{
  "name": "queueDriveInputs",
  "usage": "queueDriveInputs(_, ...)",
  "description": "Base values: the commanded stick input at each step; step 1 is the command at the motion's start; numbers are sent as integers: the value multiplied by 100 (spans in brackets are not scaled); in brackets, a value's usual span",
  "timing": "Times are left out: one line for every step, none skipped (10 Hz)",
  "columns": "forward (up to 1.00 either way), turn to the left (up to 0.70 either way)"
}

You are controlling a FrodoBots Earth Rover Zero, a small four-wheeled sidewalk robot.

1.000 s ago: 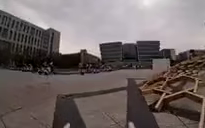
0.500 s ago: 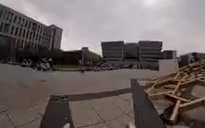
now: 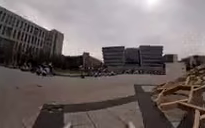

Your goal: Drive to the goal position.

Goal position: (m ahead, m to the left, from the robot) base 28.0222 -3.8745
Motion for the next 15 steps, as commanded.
queueDriveInputs(70,-13)
queueDriveInputs(70,-14)
queueDriveInputs(70,-14)
queueDriveInputs(70,-14)
queueDriveInputs(70,-14)
queueDriveInputs(70,-14)
queueDriveInputs(70,-14)
queueDriveInputs(70,-14)
queueDriveInputs(70,-14)
queueDriveInputs(70,-14)
queueDriveInputs(70,-14)
queueDriveInputs(70,-14)
queueDriveInputs(70,-14)
queueDriveInputs(70,-14)
queueDriveInputs(70,-14)
